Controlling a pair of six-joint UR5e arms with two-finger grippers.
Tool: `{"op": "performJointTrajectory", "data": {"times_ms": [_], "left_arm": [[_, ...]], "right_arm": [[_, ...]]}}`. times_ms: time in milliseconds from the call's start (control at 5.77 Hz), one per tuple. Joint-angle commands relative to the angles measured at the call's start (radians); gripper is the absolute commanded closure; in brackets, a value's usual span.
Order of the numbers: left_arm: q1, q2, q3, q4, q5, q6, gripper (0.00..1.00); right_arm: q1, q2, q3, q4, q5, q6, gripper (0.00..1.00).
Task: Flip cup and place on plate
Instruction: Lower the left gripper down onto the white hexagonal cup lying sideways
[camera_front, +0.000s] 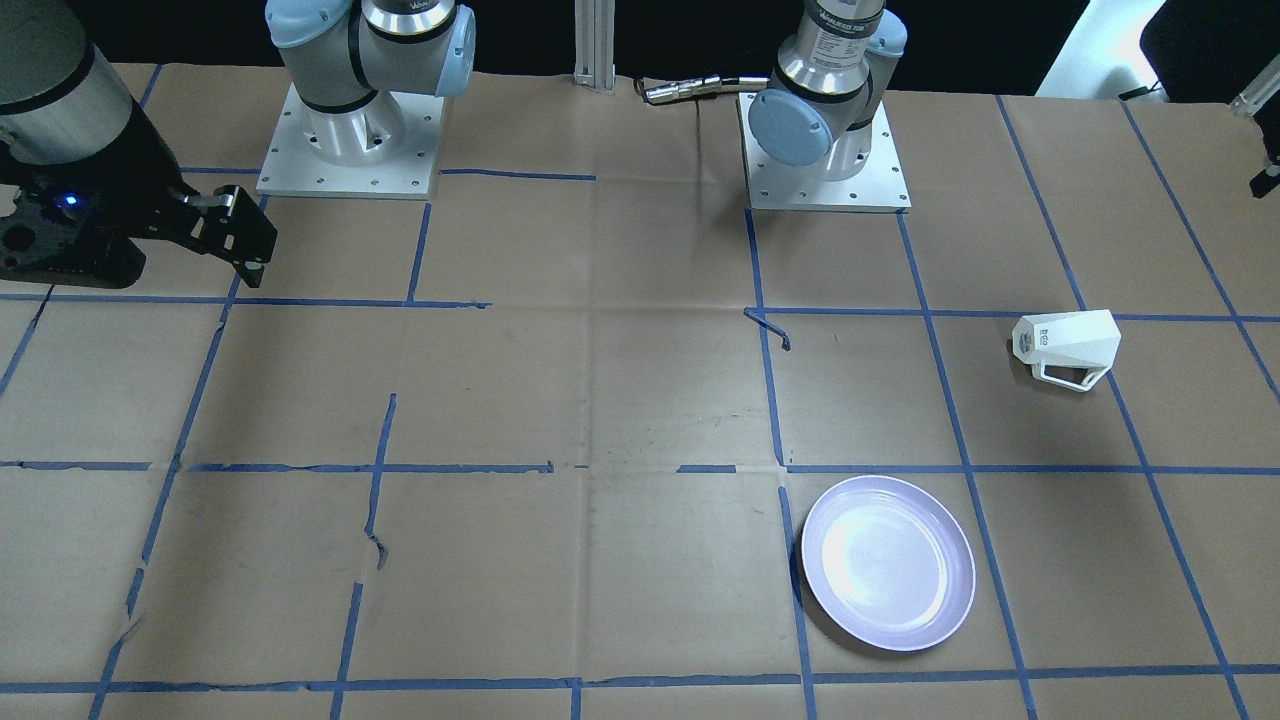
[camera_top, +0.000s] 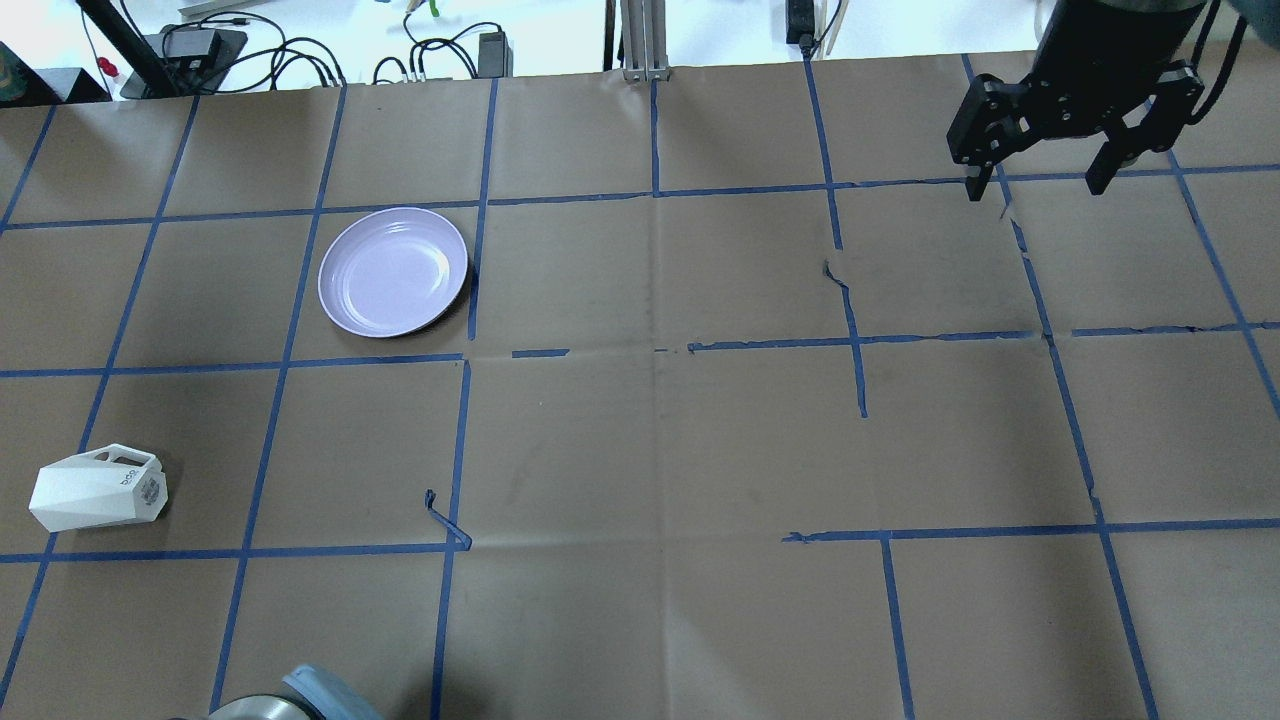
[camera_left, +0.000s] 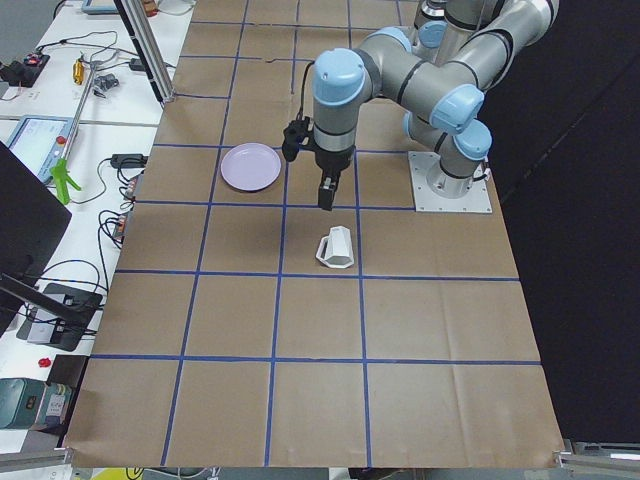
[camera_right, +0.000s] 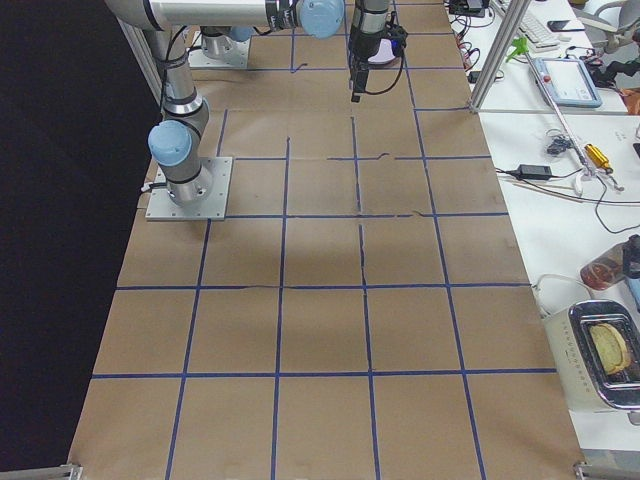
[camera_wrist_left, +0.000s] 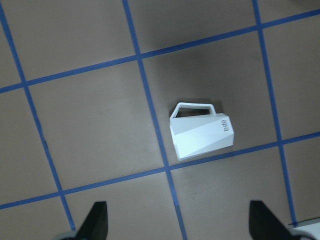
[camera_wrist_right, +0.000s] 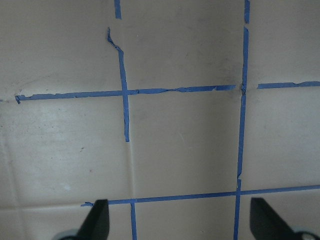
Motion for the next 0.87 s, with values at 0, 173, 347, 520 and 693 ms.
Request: {"op": "performJointTrajectory", "data": {"times_ms": [0,173,347,520,693], "left_arm": [[0.056,-0.021,-0.006,0.030,-0.002,0.039,0.01],[0.065,-0.062,-0.005,-0.002,-0.013,0.041,0.01],[0.107,-0.120,-0.003,-0.020,-0.075,0.041,0.01],[0.135,-0.169,-0.001,-0.098,-0.149,0.041,0.01],[0.151,-0.211,0.000,-0.175,-0.210,0.041,0.01]], "right_arm": [[0.000,0.000,0.000,0.000,0.000,0.000,0.00],[0.000,0.000,0.000,0.001,0.000,0.000,0.00],[0.000,0.000,0.000,0.001,0.000,0.000,0.00],[0.000,0.000,0.000,0.001,0.000,0.000,0.00],[0.000,0.000,0.000,0.001,0.000,0.000,0.00]]}}
